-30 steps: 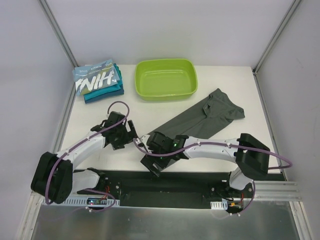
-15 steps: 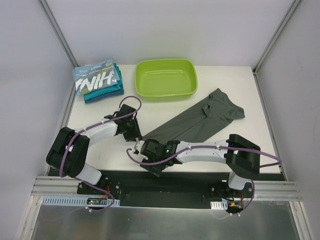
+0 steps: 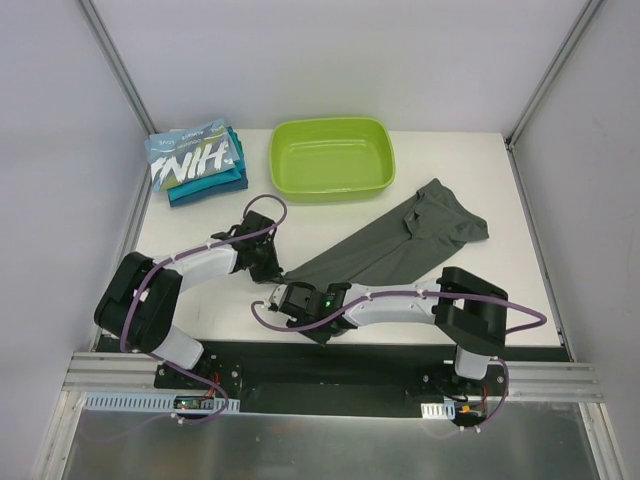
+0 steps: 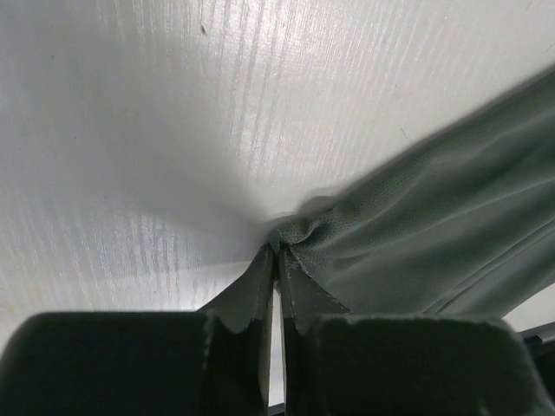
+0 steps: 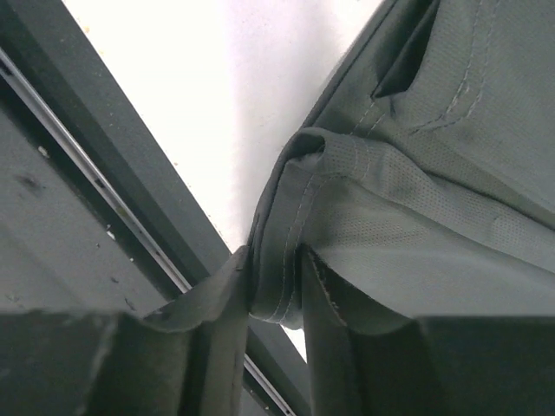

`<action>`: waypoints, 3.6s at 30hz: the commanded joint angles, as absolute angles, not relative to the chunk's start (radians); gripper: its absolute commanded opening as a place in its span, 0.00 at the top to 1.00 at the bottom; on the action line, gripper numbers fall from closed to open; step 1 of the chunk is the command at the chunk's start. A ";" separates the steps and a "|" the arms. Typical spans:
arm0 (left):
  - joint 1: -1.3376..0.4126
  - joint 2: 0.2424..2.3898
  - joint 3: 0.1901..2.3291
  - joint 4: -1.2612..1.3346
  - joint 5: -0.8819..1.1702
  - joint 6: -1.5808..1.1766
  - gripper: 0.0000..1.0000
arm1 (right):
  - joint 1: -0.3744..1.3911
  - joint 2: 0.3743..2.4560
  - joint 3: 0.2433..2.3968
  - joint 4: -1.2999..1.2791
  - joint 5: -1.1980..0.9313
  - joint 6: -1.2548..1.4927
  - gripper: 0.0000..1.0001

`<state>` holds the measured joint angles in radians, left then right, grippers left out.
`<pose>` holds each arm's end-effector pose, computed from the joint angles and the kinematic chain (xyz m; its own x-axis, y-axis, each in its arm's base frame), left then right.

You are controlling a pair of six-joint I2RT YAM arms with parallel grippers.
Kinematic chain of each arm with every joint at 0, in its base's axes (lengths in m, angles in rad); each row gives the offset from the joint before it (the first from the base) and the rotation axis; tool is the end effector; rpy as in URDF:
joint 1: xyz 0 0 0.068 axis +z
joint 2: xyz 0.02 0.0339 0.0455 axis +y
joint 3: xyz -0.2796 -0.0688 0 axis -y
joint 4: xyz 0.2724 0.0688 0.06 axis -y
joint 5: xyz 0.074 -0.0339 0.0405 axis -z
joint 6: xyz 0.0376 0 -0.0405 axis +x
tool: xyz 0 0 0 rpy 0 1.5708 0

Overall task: Fold and stack the t-shirts
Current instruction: Grab the bottom of the folded rectangular tshirt with both arms, then fold the folded rectangular tshirt in 1/3 of the way

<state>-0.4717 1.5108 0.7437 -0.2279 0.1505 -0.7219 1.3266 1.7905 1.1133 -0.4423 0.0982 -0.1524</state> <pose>0.2660 -0.1420 0.1535 -0.9057 -0.2714 -0.3256 -0.1020 0.8850 -0.4542 0.0953 0.3673 0.1622 -0.0700 -0.9059 -0.4177 -0.9773 0.1463 -0.1534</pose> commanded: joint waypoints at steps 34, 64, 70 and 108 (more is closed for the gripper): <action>-0.673 1.549 1.190 -0.347 -0.009 -0.746 1.00 | 0.941 1.105 0.689 -0.313 0.075 0.046 0.99; -0.675 2.112 1.761 -0.348 0.092 -0.594 1.00 | 0.397 1.250 0.646 -0.187 -0.028 -0.031 0.96; -0.675 2.146 1.772 -0.348 0.093 -0.571 0.78 | 0.379 1.308 0.667 -0.198 -0.006 -0.003 0.83; -0.580 1.569 1.023 -0.284 0.006 -0.683 0.01 | 0.348 1.348 0.822 -0.388 0.050 -0.041 0.04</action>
